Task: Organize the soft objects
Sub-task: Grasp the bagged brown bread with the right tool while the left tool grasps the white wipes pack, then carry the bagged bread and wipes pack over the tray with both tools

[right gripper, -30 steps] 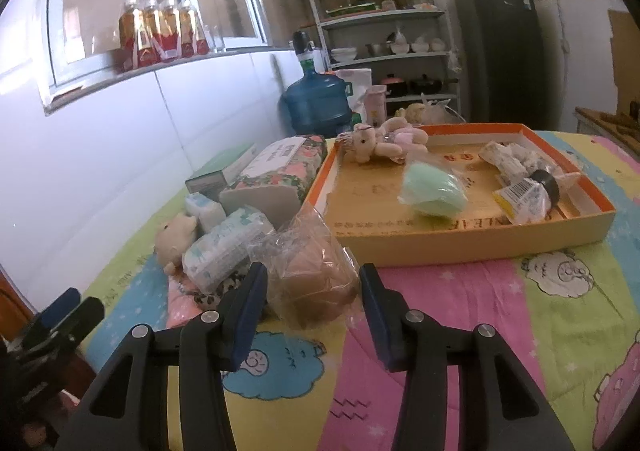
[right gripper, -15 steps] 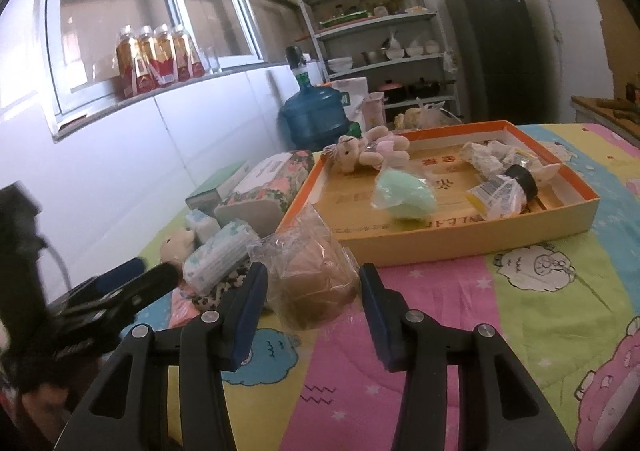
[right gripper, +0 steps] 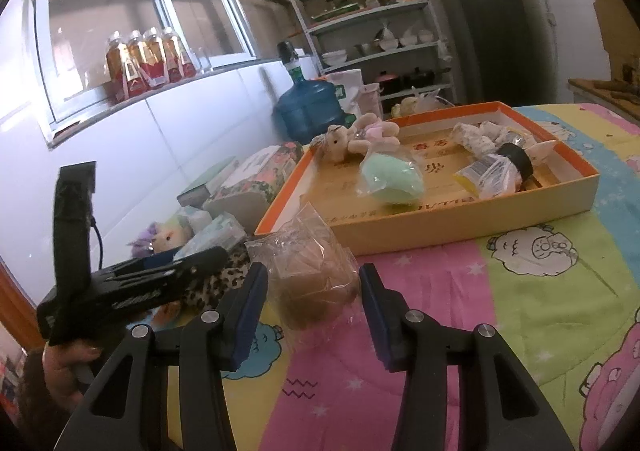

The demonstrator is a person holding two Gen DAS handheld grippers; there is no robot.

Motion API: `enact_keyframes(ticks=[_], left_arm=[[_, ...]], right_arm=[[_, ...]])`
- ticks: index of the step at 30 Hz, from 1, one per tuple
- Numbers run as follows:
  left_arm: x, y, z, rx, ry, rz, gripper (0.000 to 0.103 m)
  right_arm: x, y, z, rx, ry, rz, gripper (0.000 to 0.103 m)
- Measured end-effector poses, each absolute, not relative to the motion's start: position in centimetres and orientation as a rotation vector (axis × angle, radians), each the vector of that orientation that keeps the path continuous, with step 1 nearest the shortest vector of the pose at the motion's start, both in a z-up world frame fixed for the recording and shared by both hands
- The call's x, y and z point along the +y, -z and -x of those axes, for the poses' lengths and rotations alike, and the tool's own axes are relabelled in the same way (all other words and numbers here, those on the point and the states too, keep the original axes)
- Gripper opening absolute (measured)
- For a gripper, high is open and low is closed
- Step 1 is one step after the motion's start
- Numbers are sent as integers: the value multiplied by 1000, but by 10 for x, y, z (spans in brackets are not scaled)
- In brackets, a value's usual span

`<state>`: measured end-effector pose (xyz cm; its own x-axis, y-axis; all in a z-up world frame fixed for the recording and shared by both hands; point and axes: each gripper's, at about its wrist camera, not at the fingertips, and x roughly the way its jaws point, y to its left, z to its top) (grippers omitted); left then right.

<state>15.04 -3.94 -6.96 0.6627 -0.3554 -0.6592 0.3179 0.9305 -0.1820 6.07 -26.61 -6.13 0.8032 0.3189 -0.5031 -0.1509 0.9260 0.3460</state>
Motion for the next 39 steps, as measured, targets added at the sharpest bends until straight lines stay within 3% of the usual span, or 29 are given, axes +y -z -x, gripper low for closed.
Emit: enact_keyframes(ticks=[6,39], left_arm=[[-36,62,-136,690,371,82,58],[-79,-24,-51,415,382,139,57]], right_arm=[[-266,62,-63,589,-262,-303,49],[-300,-5,-35,398,-147,-253,49]])
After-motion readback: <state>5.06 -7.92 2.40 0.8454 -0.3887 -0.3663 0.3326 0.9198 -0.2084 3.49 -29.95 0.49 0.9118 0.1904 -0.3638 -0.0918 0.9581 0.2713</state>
